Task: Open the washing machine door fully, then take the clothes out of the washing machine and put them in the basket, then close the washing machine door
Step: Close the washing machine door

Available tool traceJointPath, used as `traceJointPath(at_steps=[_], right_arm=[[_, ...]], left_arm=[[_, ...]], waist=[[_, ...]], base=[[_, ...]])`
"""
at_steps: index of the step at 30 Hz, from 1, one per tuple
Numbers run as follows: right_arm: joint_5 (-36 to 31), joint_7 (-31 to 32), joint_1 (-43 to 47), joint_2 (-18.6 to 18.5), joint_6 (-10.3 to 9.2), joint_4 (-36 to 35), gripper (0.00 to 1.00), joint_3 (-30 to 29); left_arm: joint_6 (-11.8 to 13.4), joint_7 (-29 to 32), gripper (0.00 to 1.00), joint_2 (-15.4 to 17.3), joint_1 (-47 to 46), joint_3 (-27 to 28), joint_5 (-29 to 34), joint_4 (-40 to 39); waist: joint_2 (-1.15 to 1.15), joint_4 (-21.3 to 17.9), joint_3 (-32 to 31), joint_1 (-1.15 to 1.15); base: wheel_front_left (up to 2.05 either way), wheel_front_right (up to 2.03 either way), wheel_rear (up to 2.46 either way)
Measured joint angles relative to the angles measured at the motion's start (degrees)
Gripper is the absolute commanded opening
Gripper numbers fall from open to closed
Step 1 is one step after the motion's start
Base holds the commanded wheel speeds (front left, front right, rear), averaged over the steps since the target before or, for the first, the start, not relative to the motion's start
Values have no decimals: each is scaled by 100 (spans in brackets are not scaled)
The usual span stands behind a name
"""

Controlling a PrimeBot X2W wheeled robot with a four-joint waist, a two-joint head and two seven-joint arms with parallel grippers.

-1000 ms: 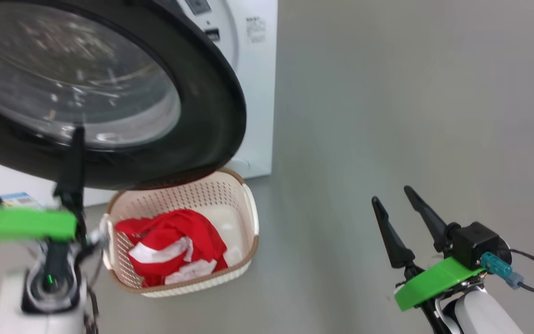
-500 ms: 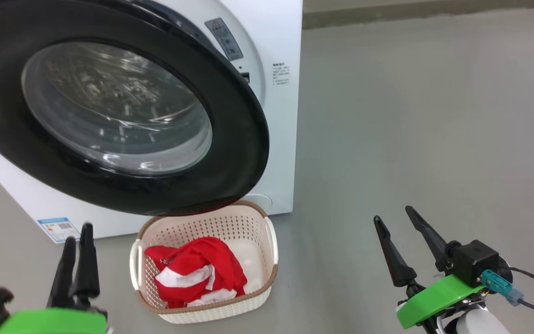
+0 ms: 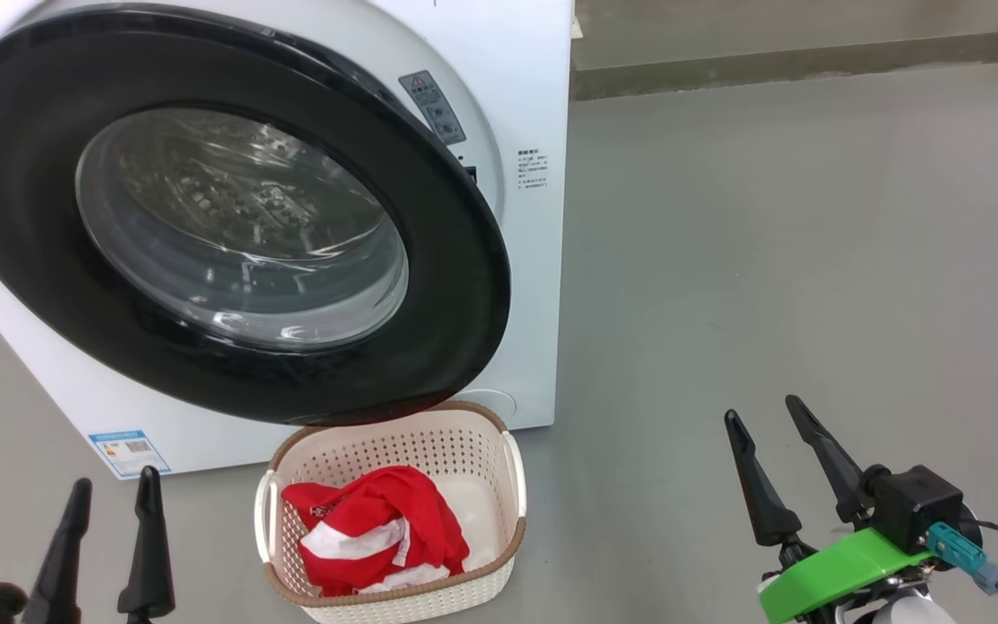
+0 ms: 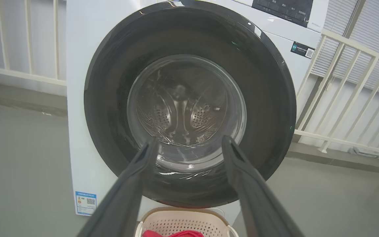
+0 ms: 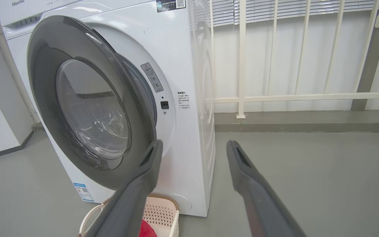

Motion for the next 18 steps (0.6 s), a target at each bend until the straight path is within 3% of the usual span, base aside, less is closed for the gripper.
traceJointPath(at_steps=[7,12,18], right_arm=[[-14,0,81,0,0,-134,100,-36],[-15,0,190,0,0,-183,100,-81],[-16,0,188,0,0,-196,100,-142]], left_arm=[[-57,0,100,-74,292,8,1515,-247],[-98,0,100,-153,369,-4,1933,-211],[-108,0,100,-246,370,40,1965,-147]], waist=[[0,13,-52,0],[0,23,-64,0],[0,23,-52,0]], base=[[0,0,0],[0,0,0],[0,0,0]])
